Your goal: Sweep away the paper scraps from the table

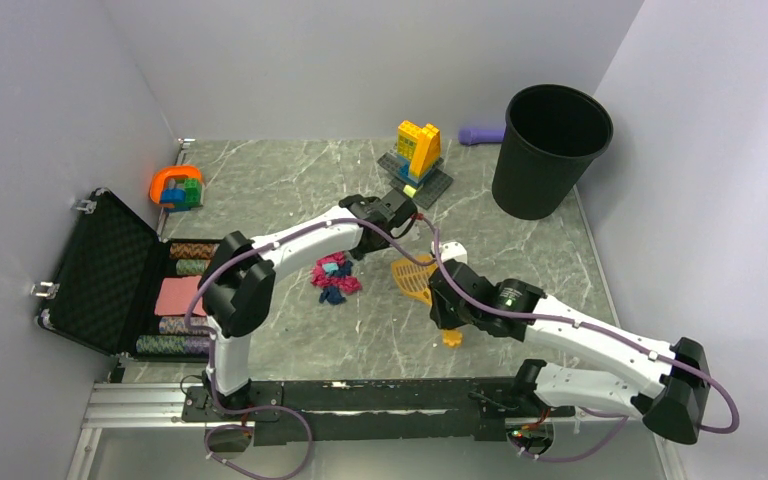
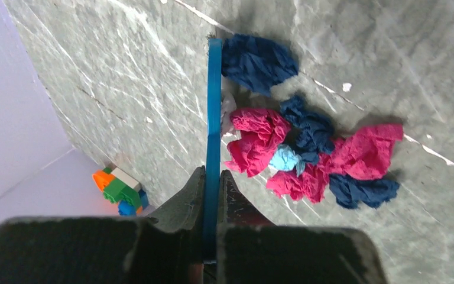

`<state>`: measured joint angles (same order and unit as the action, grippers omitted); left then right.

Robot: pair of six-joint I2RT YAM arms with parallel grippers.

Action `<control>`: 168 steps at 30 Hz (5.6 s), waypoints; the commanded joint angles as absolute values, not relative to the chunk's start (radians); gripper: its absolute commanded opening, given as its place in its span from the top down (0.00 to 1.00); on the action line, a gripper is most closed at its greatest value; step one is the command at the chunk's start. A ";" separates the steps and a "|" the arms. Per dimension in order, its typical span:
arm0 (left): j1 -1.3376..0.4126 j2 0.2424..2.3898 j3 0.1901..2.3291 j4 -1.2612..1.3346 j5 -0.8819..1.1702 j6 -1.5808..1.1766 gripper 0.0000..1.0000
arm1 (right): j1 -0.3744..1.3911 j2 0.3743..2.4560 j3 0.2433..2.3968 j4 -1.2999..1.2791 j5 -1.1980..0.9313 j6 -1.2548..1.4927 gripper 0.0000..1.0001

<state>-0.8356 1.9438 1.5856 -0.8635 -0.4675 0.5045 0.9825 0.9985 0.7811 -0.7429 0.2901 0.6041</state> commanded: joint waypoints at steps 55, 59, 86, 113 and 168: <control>-0.621 2.035 1.823 -1.183 -0.152 0.060 1.00 | 1.030 1.846 1.525 -1.079 -0.076 0.281 1.00; -0.647 2.003 1.775 -1.181 -0.142 0.032 1.00 | 1.031 1.864 1.538 -1.063 -0.065 0.292 1.00; -0.706 1.909 1.760 -1.267 0.090 -0.066 1.00 | 1.029 1.807 1.319 -0.790 0.048 0.347 1.00; -0.563 1.843 1.785 -1.242 0.302 -0.093 1.00 | 1.046 1.558 0.955 -0.427 0.239 0.321 1.00; -0.146 1.448 1.503 -0.855 0.271 -0.234 1.00 | 0.197 1.482 1.786 -0.963 -0.086 0.311 1.00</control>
<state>-0.1501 1.4513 1.4982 -0.9024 0.2417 -0.2489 0.3370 1.4487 1.7031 -0.8997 0.0914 0.2958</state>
